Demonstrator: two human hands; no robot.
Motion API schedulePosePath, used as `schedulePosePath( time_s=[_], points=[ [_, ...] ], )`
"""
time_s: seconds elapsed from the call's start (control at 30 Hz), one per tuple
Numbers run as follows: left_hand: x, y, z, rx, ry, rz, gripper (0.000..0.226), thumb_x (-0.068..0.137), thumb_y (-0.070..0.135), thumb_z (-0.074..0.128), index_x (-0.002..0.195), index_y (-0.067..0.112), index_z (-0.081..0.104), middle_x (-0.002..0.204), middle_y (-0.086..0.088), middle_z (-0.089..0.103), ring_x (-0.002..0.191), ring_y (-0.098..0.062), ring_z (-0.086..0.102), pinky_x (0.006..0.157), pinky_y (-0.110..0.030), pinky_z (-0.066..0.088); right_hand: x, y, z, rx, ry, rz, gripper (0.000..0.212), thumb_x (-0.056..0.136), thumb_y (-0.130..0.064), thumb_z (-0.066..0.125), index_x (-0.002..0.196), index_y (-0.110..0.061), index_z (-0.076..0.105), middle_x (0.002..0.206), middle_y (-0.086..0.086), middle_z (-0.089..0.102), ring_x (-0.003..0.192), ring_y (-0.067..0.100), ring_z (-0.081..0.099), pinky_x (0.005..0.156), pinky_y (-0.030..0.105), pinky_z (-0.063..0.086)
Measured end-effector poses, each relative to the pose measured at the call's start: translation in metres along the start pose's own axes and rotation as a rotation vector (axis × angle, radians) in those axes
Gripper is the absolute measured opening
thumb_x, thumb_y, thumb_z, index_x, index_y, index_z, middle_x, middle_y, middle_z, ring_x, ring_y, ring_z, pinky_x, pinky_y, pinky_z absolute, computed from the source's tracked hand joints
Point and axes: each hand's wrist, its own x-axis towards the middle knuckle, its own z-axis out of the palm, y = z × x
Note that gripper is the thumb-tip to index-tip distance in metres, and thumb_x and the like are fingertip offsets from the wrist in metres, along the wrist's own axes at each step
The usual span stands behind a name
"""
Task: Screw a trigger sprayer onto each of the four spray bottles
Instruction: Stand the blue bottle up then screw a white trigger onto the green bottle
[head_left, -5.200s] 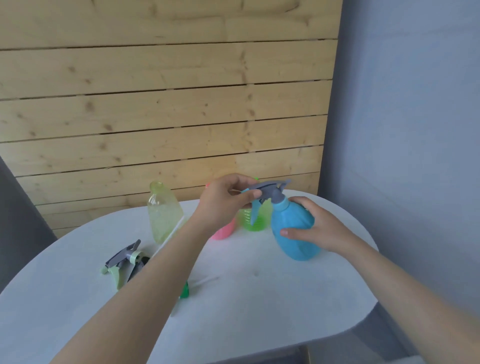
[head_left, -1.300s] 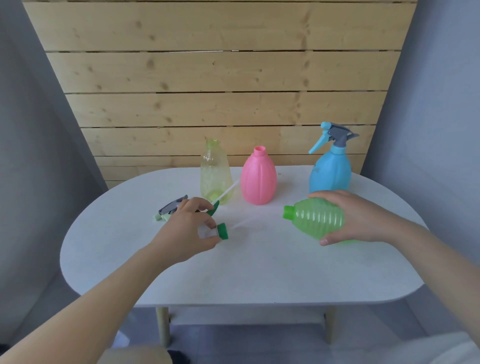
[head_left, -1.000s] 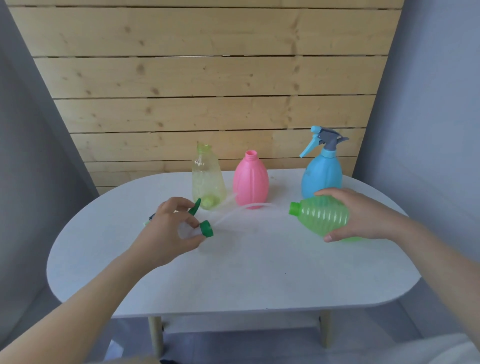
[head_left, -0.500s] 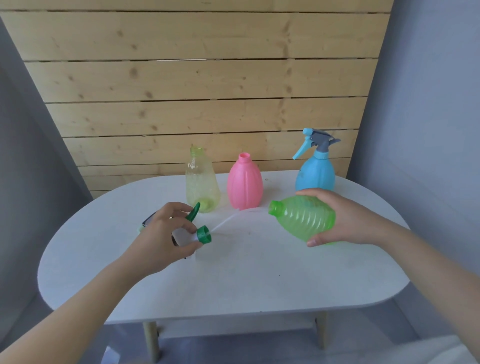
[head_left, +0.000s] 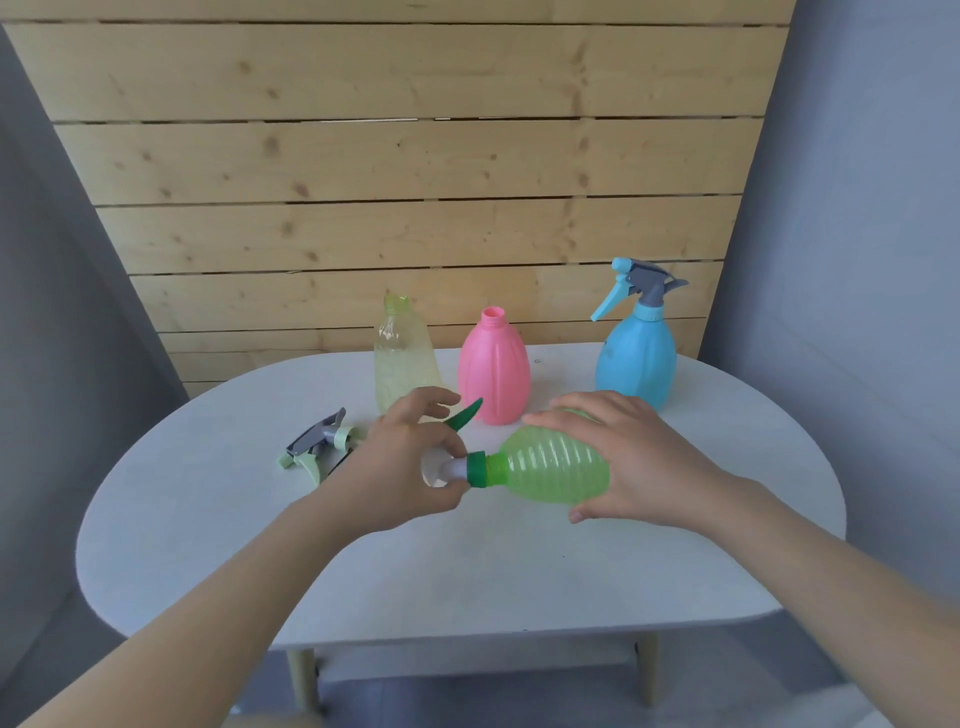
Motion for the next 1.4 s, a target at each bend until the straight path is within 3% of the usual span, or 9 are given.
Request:
schedulePosePath(
  time_s=[0.13, 0.3, 0.4, 0.5, 0.63, 0.8, 1.07, 1.27, 1.4],
  points=[
    [0.008, -0.001, -0.002, -0.134, -0.006, -0.081, 0.018, 0.072, 0.021, 0.077, 0.089, 0.021, 0.069, 0.129, 0.009, 0.036, 0.121, -0.004, 0.041, 0.081, 0.003, 0.034, -0.001, 0.004, -0.003, 0.068, 0.047, 0.052, 0.096, 0.058, -0.050, 0.080, 0.137, -0.052, 0.024, 0.142, -0.013, 0.034, 0.131, 0.011, 0.028, 0.106, 0.029, 0.024],
    [0.015, 0.004, -0.001, -0.340, 0.010, -0.162, 0.040, 0.077, 0.019, 0.073, 0.110, 0.039, 0.061, 0.142, 0.011, 0.027, 0.127, 0.001, 0.034, 0.093, -0.010, 0.038, -0.003, 0.005, -0.004, 0.102, 0.080, 0.079, 0.095, 0.057, -0.056, 0.078, 0.131, -0.061, 0.019, 0.138, -0.017, 0.036, 0.126, 0.008, 0.031, 0.103, 0.028, 0.027],
    [0.021, 0.010, -0.004, -0.614, 0.106, -0.276, 0.070, 0.076, 0.019, 0.074, 0.125, 0.054, 0.038, 0.124, 0.028, 0.046, 0.104, 0.005, 0.060, 0.077, -0.008, 0.046, -0.002, 0.005, -0.007, 0.189, 0.092, 0.101, 0.093, 0.053, -0.060, 0.077, 0.123, -0.070, 0.015, 0.130, -0.025, 0.036, 0.122, 0.003, 0.033, 0.099, 0.025, 0.030],
    [0.027, 0.012, -0.003, -0.891, 0.178, -0.441, 0.076, 0.075, 0.011, 0.074, 0.137, 0.034, 0.037, 0.120, 0.012, 0.057, 0.095, -0.002, 0.067, 0.069, -0.012, 0.048, 0.003, 0.004, -0.010, 0.282, 0.097, 0.124, 0.092, 0.050, -0.064, 0.076, 0.120, -0.074, 0.017, 0.125, -0.035, 0.034, 0.121, -0.004, 0.032, 0.098, 0.023, 0.031],
    [0.033, 0.015, 0.002, -1.317, 0.181, -0.502, 0.034, 0.083, 0.002, 0.060, 0.117, -0.003, 0.057, 0.110, -0.010, 0.071, 0.097, -0.013, 0.069, 0.084, -0.021, 0.054, 0.008, 0.001, -0.009, 0.355, 0.097, 0.182, 0.099, 0.046, -0.066, 0.077, 0.129, -0.063, 0.022, 0.127, -0.033, 0.034, 0.121, -0.003, 0.032, 0.097, 0.023, 0.032],
    [0.036, 0.019, 0.008, -1.216, 0.070, -0.567, 0.024, 0.090, 0.026, 0.055, 0.108, 0.012, 0.062, 0.096, -0.005, 0.074, 0.087, -0.020, 0.070, 0.072, -0.032, 0.058, 0.014, -0.004, -0.009, 0.405, 0.089, 0.254, 0.084, 0.044, -0.065, 0.078, 0.113, -0.046, 0.034, 0.106, -0.030, 0.046, 0.099, -0.004, 0.048, 0.074, 0.013, 0.039],
    [0.037, 0.009, -0.006, -1.332, -0.040, -0.526, 0.015, 0.090, 0.016, 0.052, 0.101, 0.015, 0.063, 0.084, 0.003, 0.070, 0.076, -0.011, 0.068, 0.065, -0.025, 0.054, 0.015, 0.002, -0.018, 0.985, -0.097, 0.311, 0.058, 0.046, -0.061, 0.077, 0.100, -0.043, 0.066, 0.098, -0.016, 0.073, 0.095, 0.002, 0.067, 0.084, 0.024, 0.050],
    [0.035, 0.008, -0.001, -1.226, -0.018, -0.516, 0.017, 0.077, 0.020, 0.069, 0.092, 0.017, 0.063, 0.083, 0.003, 0.063, 0.069, -0.009, 0.061, 0.064, -0.022, 0.049, 0.020, 0.003, -0.020, 1.021, -0.190, 0.383, 0.065, 0.050, -0.060, 0.074, 0.102, -0.022, 0.068, 0.105, 0.004, 0.073, 0.100, 0.018, 0.067, 0.093, 0.035, 0.049],
    [0.035, 0.006, -0.004, -1.226, 0.012, -0.501, 0.012, 0.079, 0.012, 0.068, 0.089, 0.018, 0.065, 0.074, 0.007, 0.068, 0.068, -0.008, 0.063, 0.060, -0.021, 0.048, 0.021, 0.003, -0.022, 1.082, -0.201, 0.403, 0.042, 0.054, -0.061, 0.067, 0.086, -0.035, 0.075, 0.095, -0.014, 0.075, 0.089, 0.000, 0.068, 0.071, 0.011, 0.051]
  ],
)
